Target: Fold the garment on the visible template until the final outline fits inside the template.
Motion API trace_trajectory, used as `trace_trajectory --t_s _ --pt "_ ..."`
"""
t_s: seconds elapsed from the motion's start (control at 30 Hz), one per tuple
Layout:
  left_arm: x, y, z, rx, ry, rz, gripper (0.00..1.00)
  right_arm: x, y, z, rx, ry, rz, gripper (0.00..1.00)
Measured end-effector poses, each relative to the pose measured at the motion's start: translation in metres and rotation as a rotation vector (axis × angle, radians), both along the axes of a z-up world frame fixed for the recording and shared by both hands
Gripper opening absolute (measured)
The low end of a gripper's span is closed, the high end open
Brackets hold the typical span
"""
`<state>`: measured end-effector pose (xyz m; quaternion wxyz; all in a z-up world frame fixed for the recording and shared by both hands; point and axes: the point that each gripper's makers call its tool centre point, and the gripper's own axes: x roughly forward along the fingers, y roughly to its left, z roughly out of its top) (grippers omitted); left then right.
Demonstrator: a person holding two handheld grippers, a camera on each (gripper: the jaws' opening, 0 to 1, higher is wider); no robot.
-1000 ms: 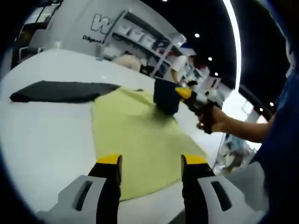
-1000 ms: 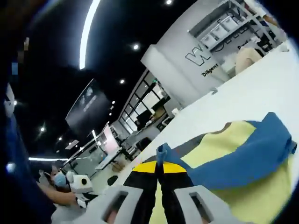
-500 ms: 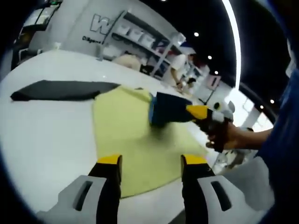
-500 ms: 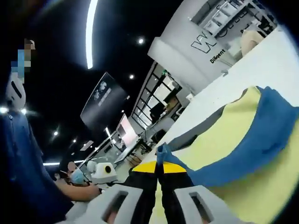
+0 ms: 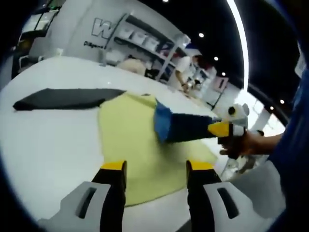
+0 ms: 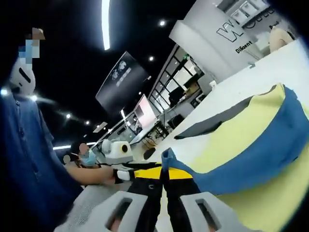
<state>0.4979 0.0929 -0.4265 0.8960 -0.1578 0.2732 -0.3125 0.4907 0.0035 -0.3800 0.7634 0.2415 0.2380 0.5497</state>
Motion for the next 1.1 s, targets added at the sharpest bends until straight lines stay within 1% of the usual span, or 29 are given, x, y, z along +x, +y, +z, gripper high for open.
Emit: trace_trajectory --t_s 0.03,0.13,0.17,0.27,0.3,0.33,0.37,0.4,0.43,0.47,0.53,0.57,0.6,0.63,0.67,0.7,0.8,0.83,0.87,0.9,0.93,1.0,1.03,1.07,1.1 --pt "0.003 0.004 0.001 0.006 -0.006 0.025 0.45 -0.001 -0.001 -0.005 -0.014 0.008 -0.001 0.00" --pt "0.007 0.014 0.001 0.011 -0.003 0.069 0.44 -0.001 -0.003 -0.015 -0.045 0.019 -0.016 0.00" --pt "0.009 0.022 0.001 0.014 -0.010 0.086 0.44 -0.001 -0.003 -0.020 -0.063 0.019 -0.024 0.00" --pt "0.012 0.030 0.002 0.014 -0.018 0.116 0.44 -0.003 0.002 -0.033 -0.101 0.024 -0.031 0.00" --pt "0.013 0.032 0.003 0.009 -0.022 0.127 0.44 -0.004 0.003 -0.034 -0.103 0.024 -0.028 0.03" --pt "0.013 0.033 0.004 0.005 -0.025 0.133 0.44 -0.009 0.008 -0.039 -0.116 0.028 -0.012 0.09" --pt "0.014 0.031 0.005 0.002 -0.028 0.138 0.44 -0.016 0.012 -0.045 -0.146 0.032 0.012 0.17" --pt "0.014 0.031 0.005 0.000 -0.028 0.139 0.44 -0.018 0.014 -0.048 -0.161 0.022 0.015 0.27" --pt "0.014 0.031 0.005 0.000 -0.028 0.139 0.44 -0.020 0.014 -0.051 -0.192 -0.022 0.022 0.32" --pt "0.013 0.031 0.005 0.000 -0.027 0.140 0.44 -0.021 0.013 -0.051 -0.202 -0.040 0.024 0.33" --pt "0.014 0.031 0.004 0.005 -0.028 0.140 0.44 -0.021 0.009 -0.050 -0.224 -0.072 0.032 0.30" --pt "0.014 0.032 0.004 0.006 -0.028 0.141 0.44 -0.017 0.003 -0.048 -0.243 -0.103 0.022 0.30" --pt "0.014 0.032 0.004 0.005 -0.029 0.141 0.44 -0.007 -0.007 -0.044 -0.268 -0.149 -0.013 0.31" --pt "0.014 0.032 0.004 0.005 -0.029 0.141 0.44 -0.003 -0.011 -0.043 -0.276 -0.163 -0.025 0.31" --pt "0.014 0.032 0.005 0.005 -0.030 0.141 0.44 0.012 -0.026 -0.040 -0.310 -0.206 -0.077 0.32" --pt "0.015 0.032 0.005 0.006 -0.031 0.141 0.44 0.035 -0.051 -0.037 -0.375 -0.269 -0.146 0.32" --pt "0.015 0.032 0.005 0.004 -0.033 0.145 0.44 0.072 -0.096 -0.036 -0.501 -0.354 -0.256 0.34" --pt "0.015 0.032 0.005 0.001 -0.032 0.147 0.44 0.089 -0.120 -0.038 -0.595 -0.403 -0.300 0.33" --pt "0.015 0.032 0.005 0.000 -0.031 0.148 0.44 0.104 -0.140 -0.048 -0.670 -0.446 -0.322 0.33" --pt "0.015 0.032 0.006 0.000 -0.031 0.150 0.44 0.118 -0.161 -0.052 -0.759 -0.487 -0.348 0.33" --pt "0.015 0.032 0.006 -0.001 -0.031 0.153 0.44 0.127 -0.178 -0.054 -0.863 -0.530 -0.350 0.34" --pt "0.015 0.033 0.006 -0.003 -0.029 0.159 0.44 0.139 -0.196 -0.060 -0.969 -0.596 -0.345 0.39" --pt "0.015 0.034 0.006 -0.004 -0.027 0.162 0.44 0.145 -0.203 -0.065 -1.025 -0.644 -0.313 0.39" --pt "0.015 0.035 0.005 -0.004 -0.025 0.164 0.44 0.147 -0.206 -0.069 -1.067 -0.669 -0.289 0.39" --pt "0.016 0.036 0.003 -0.005 -0.019 0.169 0.44 0.150 -0.212 -0.074 -1.133 -0.696 -0.251 0.37"
